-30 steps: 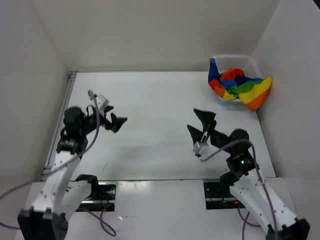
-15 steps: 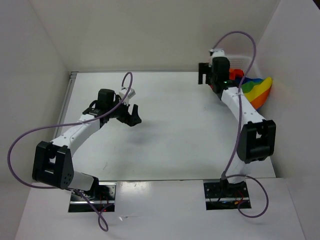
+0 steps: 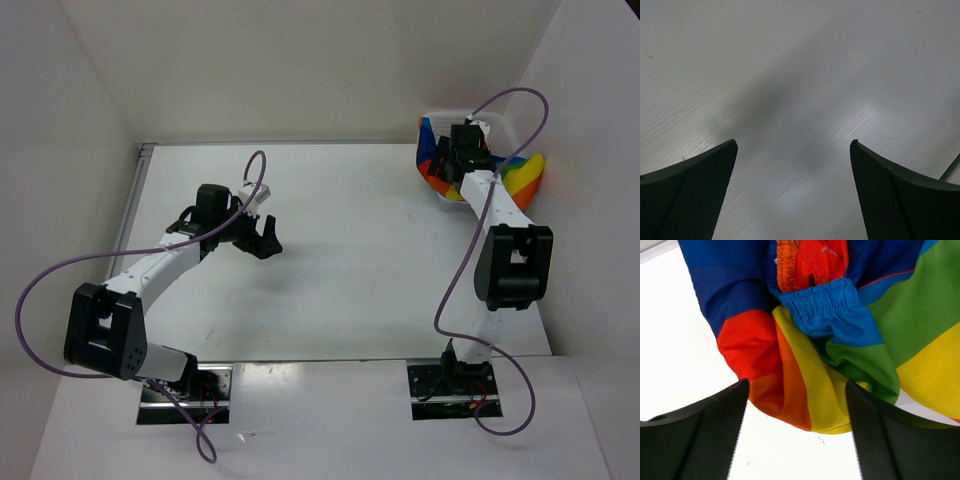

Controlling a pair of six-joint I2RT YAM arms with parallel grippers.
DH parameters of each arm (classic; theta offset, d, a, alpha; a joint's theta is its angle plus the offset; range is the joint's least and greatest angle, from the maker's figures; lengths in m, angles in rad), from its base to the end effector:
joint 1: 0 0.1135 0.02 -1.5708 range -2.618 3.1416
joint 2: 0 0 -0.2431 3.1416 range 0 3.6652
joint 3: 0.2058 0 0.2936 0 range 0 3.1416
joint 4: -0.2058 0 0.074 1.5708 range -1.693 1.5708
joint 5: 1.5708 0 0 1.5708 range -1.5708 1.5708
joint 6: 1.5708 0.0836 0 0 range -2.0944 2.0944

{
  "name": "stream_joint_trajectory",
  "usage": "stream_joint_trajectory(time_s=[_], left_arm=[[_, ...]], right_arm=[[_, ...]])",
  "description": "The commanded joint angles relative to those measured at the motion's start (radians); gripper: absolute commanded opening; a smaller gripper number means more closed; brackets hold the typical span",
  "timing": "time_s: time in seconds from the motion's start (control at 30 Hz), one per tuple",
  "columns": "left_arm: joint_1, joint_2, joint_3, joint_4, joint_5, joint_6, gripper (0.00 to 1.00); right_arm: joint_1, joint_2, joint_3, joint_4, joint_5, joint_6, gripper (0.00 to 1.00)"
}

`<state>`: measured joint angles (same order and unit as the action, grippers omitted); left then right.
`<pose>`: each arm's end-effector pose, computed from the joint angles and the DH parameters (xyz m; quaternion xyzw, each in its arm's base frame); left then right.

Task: Fold and stack the shorts
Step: Grab the shorts from the pile

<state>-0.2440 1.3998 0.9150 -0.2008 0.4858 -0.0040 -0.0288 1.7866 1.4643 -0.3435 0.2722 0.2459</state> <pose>0.3548 -0.1286 0.1785 0.2073 0.8585 -0.2671 0.3856 0.4843 -0.0364 0.2214 0.1808 0.8745 -0.0744 0.4438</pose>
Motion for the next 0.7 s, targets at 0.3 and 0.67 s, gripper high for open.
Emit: stream_joint_trajectory(time_s=[0.3, 0.67], left_arm=[[-0.003, -0.010, 0.013, 0.038, -0.003, 0.004, 1.00], [-0.003, -0.010, 0.013, 0.038, -0.003, 0.004, 1.00]], right_arm=[[0.007, 0.042, 0.002, 0.064, 0.030, -0.011, 0.39], [0.007, 0.024, -0.018, 0.037, -0.021, 0.029, 0.01]])
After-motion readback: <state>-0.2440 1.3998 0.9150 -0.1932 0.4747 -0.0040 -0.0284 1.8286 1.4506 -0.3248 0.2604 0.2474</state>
